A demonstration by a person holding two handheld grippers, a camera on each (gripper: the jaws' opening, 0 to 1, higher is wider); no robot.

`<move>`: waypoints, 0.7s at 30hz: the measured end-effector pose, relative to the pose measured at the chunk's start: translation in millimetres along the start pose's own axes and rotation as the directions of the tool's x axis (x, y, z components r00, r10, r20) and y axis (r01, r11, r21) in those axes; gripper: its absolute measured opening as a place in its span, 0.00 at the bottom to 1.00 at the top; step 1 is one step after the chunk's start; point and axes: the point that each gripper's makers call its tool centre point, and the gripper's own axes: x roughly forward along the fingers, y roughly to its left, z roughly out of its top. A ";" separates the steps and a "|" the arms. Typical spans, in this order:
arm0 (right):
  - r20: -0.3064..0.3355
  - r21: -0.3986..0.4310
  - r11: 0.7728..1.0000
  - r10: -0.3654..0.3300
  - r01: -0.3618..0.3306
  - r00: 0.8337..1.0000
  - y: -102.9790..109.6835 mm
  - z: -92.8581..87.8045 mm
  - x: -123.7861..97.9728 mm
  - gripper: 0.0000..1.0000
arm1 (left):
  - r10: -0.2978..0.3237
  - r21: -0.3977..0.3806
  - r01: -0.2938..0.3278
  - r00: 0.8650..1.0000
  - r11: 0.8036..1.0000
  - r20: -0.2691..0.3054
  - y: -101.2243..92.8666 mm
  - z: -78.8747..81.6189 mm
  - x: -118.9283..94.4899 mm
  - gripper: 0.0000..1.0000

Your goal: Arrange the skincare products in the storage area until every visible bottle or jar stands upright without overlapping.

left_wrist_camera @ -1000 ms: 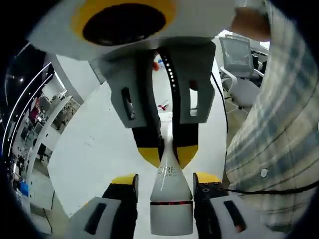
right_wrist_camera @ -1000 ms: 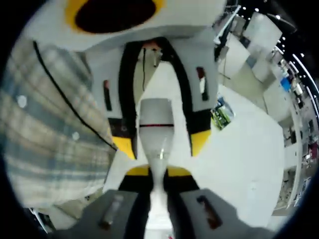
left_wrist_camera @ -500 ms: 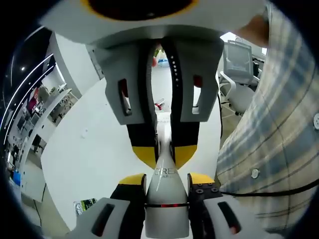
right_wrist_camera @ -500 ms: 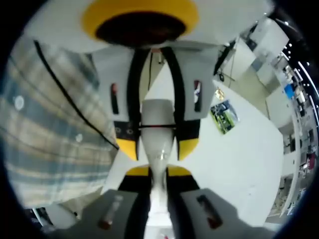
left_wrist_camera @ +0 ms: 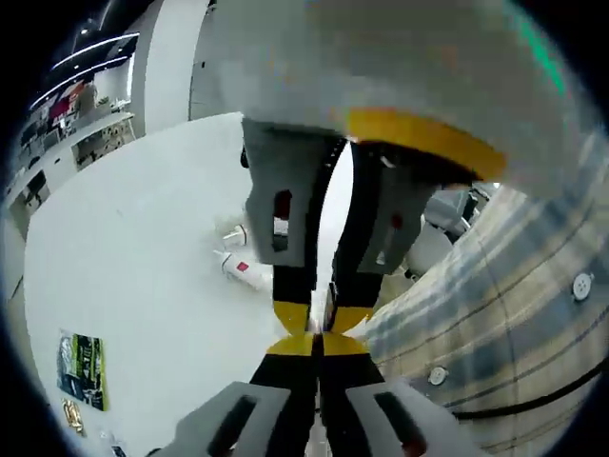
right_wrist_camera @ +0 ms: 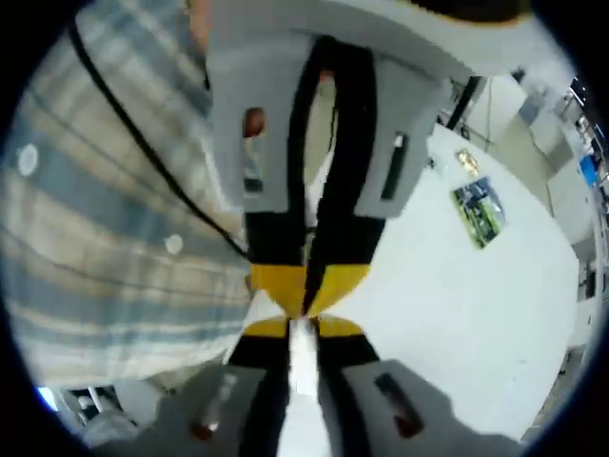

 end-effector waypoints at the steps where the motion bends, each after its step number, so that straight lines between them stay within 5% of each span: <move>1: 0.037 0.025 1.000 -0.003 0.002 0.999 0.8 4.1 0.7 0.00 | 0.017 0.050 -0.017 1.000 0.999 0.005 7.6 0.3 2.5 0.00; 2: 0.069 0.041 0.999 -0.011 0.008 0.998 -5.4 4.4 2.6 0.00 | 0.063 0.126 -0.063 0.998 0.990 -0.002 18.1 -4.5 7.7 0.00; 3: 0.073 0.076 0.997 -0.018 0.013 0.997 -10.3 0.8 7.2 0.00 | 0.045 0.101 -0.045 0.999 0.994 0.000 13.2 -6.1 9.9 0.00; 5: -0.068 0.104 0.993 -0.051 0.058 0.996 -20.4 -35.8 23.6 0.00 | 0.110 0.089 -0.110 0.994 0.990 0.009 32.6 -16.9 19.9 0.00; 6: -0.124 0.087 0.994 -0.058 0.069 0.991 -19.6 -50.9 28.7 0.00 | 0.093 0.046 -0.091 0.995 0.995 -0.039 32.8 -31.1 23.2 0.00; 7: -0.166 0.107 0.991 -0.060 0.078 0.984 -15.6 -63.6 30.9 0.00 | 0.073 -0.008 -0.073 0.997 0.997 -0.023 28.4 -35.9 22.1 0.00; 8: -0.156 0.117 0.990 -0.056 0.074 0.986 -11.1 -67.9 33.2 0.00 | 0.089 0.010 -0.090 0.996 0.996 0.012 28.0 -35.6 20.5 0.00; 11: -0.004 0.229 0.973 -0.040 0.040 0.999 1.1 -60.3 31.4 0.00 | 0.077 -0.012 -0.077 0.997 0.997 -0.018 18.9 -52.5 16.8 0.00; 21: 0.068 0.393 0.913 -0.146 0.108 0.987 1.2 -78.2 19.8 0.00 | 0.071 0.105 -0.054 0.984 0.993 -0.161 12.2 -74.1 39.7 0.00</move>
